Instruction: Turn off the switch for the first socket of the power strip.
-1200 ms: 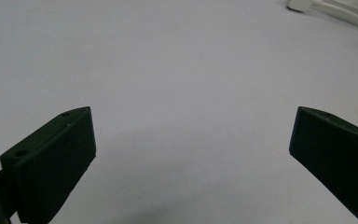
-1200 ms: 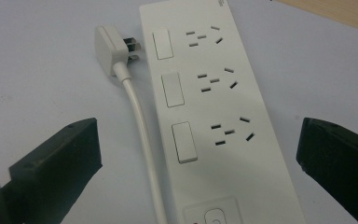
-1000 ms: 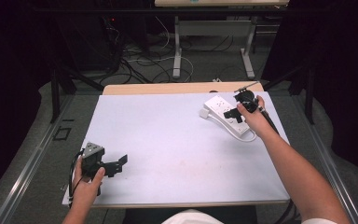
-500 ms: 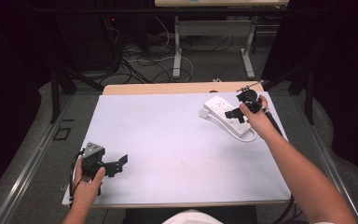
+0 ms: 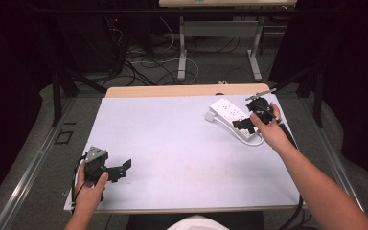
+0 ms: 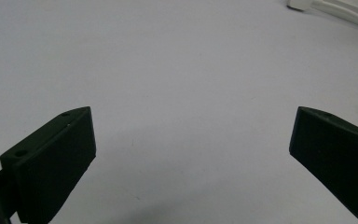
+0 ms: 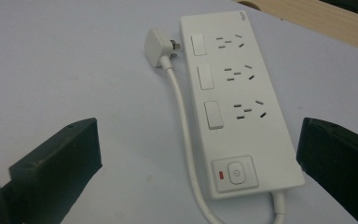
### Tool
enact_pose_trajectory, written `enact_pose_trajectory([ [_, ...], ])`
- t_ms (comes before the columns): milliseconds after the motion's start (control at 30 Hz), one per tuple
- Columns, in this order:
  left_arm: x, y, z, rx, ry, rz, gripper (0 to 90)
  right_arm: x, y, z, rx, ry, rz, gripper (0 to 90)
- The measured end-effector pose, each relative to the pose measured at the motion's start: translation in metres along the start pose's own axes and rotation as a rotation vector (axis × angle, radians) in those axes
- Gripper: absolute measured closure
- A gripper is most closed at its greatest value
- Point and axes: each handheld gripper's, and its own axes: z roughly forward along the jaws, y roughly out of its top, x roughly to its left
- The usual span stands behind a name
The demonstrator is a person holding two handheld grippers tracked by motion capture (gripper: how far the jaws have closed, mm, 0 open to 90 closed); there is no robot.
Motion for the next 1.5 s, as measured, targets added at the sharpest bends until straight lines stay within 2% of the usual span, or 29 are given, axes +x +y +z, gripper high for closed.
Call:
enact_pose_trajectory([
  [133,0.0,0.0,0.0,0.001,-0.001,-0.002,0.2,0.008,-0.006,-0.01,-0.028,0.004,-0.029,0.0],
  [500,-0.001,-0.001,-0.001,-0.007,0.001,-0.001,0.2,0.028,-0.032,-0.03,-0.084,0.09,-0.038,0.0],
  [700,-0.001,-0.001,-0.002,-0.009,0.001,0.002,0.2,0.036,-0.052,-0.038,-0.103,0.084,-0.059,0.0],
  [900,-0.002,-0.001,-0.002,-0.014,0.003,-0.003,0.2,0.041,-0.071,-0.044,-0.117,0.107,-0.066,0.0],
  [1000,-0.002,-0.001,-0.002,-0.016,0.003,-0.004,0.2,0.043,-0.079,-0.047,-0.128,0.091,-0.079,0.0],
  [1133,-0.002,-0.001,-0.002,-0.017,0.003,-0.007,0.2,0.044,-0.09,-0.049,-0.146,0.088,-0.073,0.0],
  [1367,-0.003,-0.001,-0.002,-0.016,0.002,-0.007,0.2,0.045,-0.111,-0.043,-0.146,0.094,-0.049,0.0],
  [1500,-0.002,-0.001,-0.002,-0.016,0.002,-0.009,0.2,0.042,-0.119,-0.042,-0.165,0.072,-0.039,0.0],
])
